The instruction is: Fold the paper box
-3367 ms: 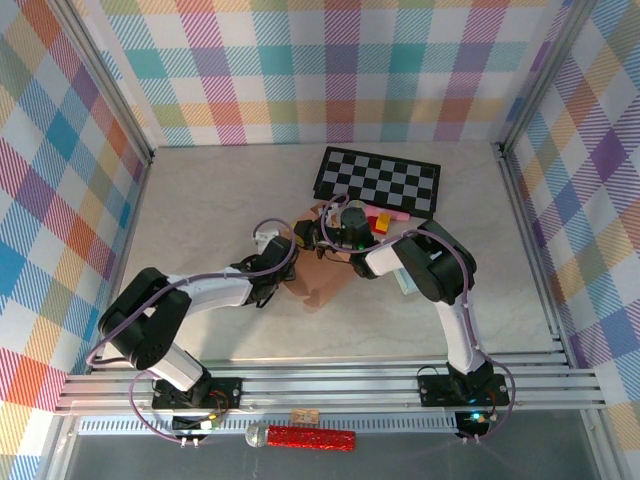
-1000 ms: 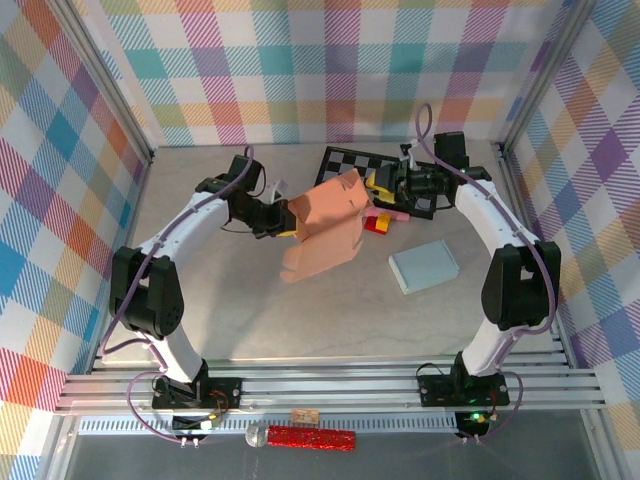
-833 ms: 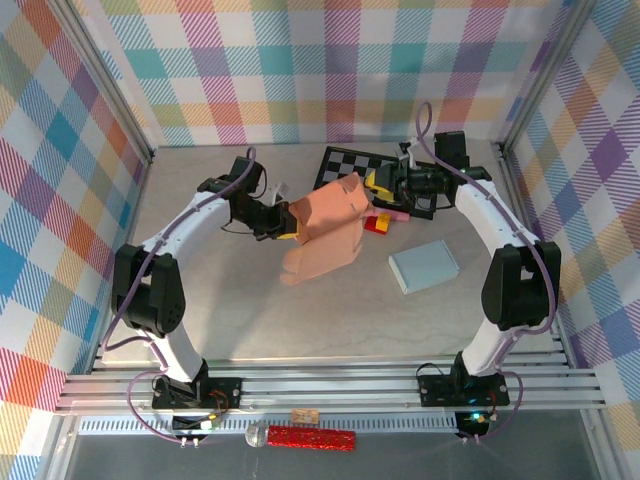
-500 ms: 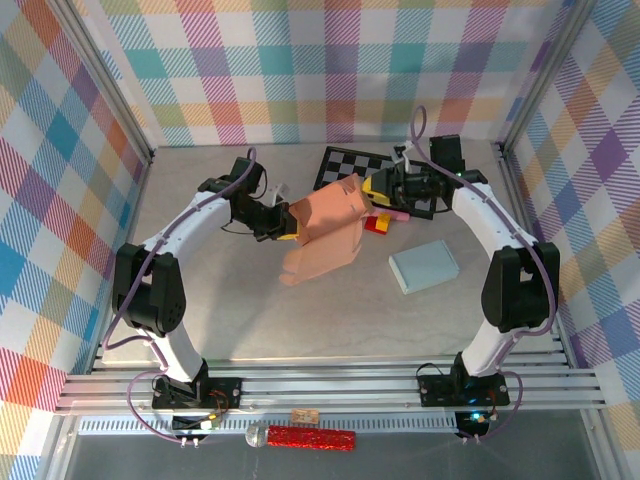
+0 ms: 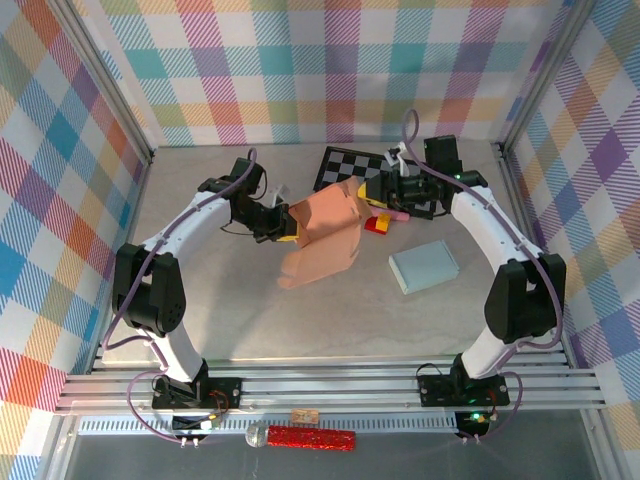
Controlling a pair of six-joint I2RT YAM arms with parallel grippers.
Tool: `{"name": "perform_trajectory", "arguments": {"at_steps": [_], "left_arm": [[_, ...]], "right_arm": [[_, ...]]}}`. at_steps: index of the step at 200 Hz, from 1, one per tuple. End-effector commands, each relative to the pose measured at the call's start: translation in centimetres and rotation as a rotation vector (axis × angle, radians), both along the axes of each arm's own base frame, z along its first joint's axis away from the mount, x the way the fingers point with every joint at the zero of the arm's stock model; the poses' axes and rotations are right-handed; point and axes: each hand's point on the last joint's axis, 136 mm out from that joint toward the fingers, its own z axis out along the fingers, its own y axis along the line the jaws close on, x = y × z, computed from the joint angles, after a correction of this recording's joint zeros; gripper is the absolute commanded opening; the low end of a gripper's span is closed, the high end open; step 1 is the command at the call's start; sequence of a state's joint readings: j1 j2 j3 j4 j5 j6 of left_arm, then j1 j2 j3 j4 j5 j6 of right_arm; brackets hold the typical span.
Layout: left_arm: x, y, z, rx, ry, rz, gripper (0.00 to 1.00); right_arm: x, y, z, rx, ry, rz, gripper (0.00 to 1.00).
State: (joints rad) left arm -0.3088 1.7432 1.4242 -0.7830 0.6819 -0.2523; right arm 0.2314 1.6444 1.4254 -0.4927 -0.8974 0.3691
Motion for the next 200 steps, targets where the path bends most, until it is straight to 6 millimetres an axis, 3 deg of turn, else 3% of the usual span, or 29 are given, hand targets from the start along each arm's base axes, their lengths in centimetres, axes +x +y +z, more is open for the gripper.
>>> {"name": "perform_trajectory", "arguments": {"at_steps": [1,83,200], "left_arm": [[0.1,0.0,1.6,-0.026,-0.026,-0.01,0.0],[0.0,0.1,1.6,-0.013,-0.027,-0.012,0.0],[-0.3,0.2,2.2,0.012,-0.043,-0.023,0.0]], "right_arm": [[-0.7,0.2,1.1,-0.038,-0.072,0.012,0.37],[-1.6,1.5,1.3,-0.13,-0.141,0.033,0.36],[-0.4,2.4,-2.4,-0.489,-0.19,0.003,0.34]]}}
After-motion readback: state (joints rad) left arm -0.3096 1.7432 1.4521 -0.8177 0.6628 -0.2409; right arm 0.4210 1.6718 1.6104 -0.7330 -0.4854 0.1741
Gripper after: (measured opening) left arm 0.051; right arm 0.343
